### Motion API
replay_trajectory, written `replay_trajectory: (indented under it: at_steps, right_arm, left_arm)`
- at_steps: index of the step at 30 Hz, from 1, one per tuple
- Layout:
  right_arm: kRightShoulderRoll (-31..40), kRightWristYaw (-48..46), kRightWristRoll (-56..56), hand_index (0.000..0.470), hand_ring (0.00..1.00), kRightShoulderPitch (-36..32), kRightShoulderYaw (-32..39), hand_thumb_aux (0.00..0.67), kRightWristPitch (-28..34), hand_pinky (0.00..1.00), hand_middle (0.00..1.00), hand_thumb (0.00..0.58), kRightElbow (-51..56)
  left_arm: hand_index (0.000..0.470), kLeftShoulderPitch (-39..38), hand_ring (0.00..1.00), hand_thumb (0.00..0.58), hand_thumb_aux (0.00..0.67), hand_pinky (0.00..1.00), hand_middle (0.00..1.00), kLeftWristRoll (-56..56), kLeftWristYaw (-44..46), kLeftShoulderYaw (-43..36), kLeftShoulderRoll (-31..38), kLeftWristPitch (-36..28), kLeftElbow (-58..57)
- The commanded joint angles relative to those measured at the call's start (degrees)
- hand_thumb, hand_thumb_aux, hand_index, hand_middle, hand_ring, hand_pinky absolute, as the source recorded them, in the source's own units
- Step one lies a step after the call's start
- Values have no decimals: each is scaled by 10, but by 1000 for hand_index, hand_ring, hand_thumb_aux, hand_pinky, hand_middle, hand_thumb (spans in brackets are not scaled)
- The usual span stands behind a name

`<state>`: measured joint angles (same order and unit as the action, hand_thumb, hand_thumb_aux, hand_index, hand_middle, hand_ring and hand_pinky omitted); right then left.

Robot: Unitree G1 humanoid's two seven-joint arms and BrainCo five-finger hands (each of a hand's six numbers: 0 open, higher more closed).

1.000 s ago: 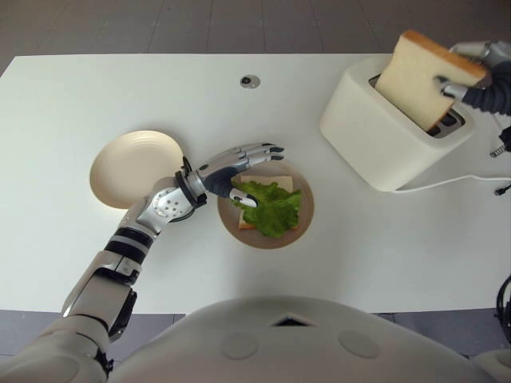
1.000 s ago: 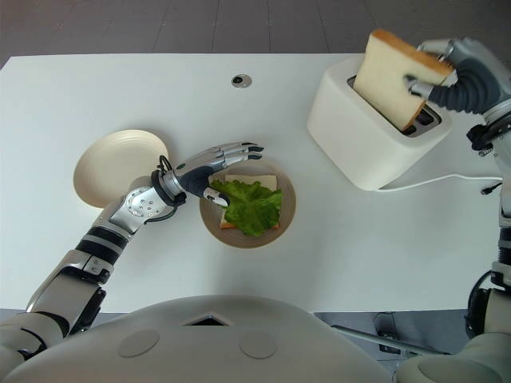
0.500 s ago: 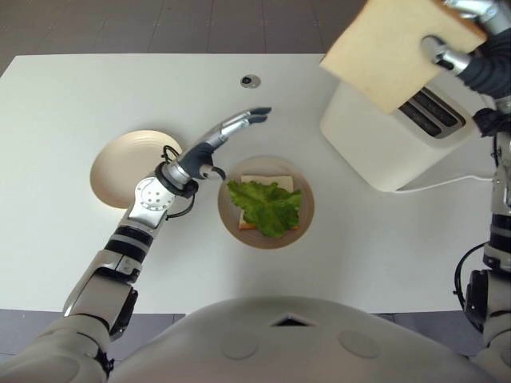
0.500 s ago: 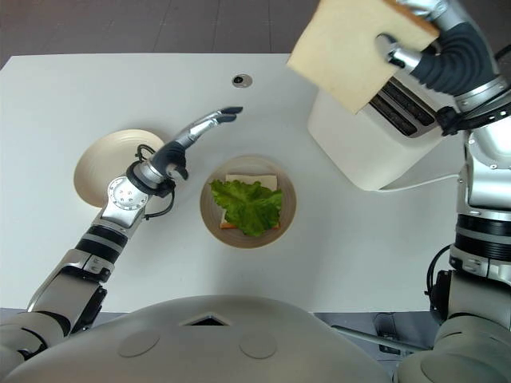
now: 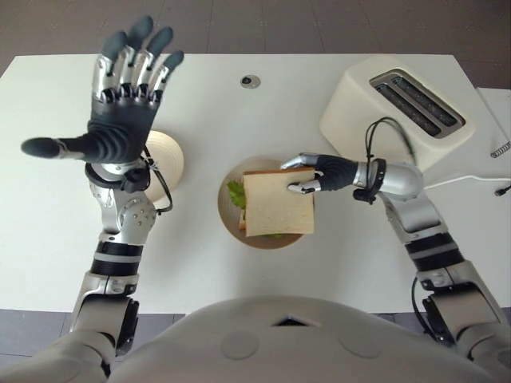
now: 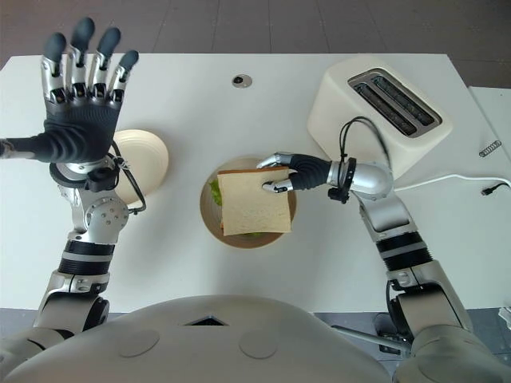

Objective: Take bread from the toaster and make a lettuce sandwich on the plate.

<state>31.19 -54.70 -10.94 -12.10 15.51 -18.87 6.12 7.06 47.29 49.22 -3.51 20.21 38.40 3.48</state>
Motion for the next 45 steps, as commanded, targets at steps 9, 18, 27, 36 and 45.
replay_trajectory:
  at_steps: [9, 18, 27, 36, 45]
  right_arm:
    - [-56, 13, 44, 470, 1000, -46, -2, 670, -29, 1000, 1000, 580, 104]
    - [-56, 64, 148, 470, 1000, -56, 23, 670, -62, 1000, 1000, 580, 189]
    - [-61, 90, 148, 0, 1000, -59, 18, 0, -77, 1000, 1000, 0, 199]
    - [-117, 219, 107, 0, 361, -126, -94, 0, -24, 361, 361, 0, 237]
    - [-145, 209, 29, 0, 0, -121, -139, 0, -1, 0, 0, 0, 176]
  left_arm:
    - [0, -35, 0, 0, 0, 0, 0, -236, 98, -69, -2, 84, -96]
    - [0, -34, 0, 0, 0, 0, 0, -424, 84, -119, 26, 107, -190]
    - [0, 17, 0, 0, 0, 0, 0, -649, -77, -167, 42, 113, -327]
    - [0, 26, 0, 0, 0, 0, 0, -647, -109, -208, 59, 116, -336]
    - [0, 36, 0, 0, 0, 0, 0, -635, -153, -205, 59, 133, -330]
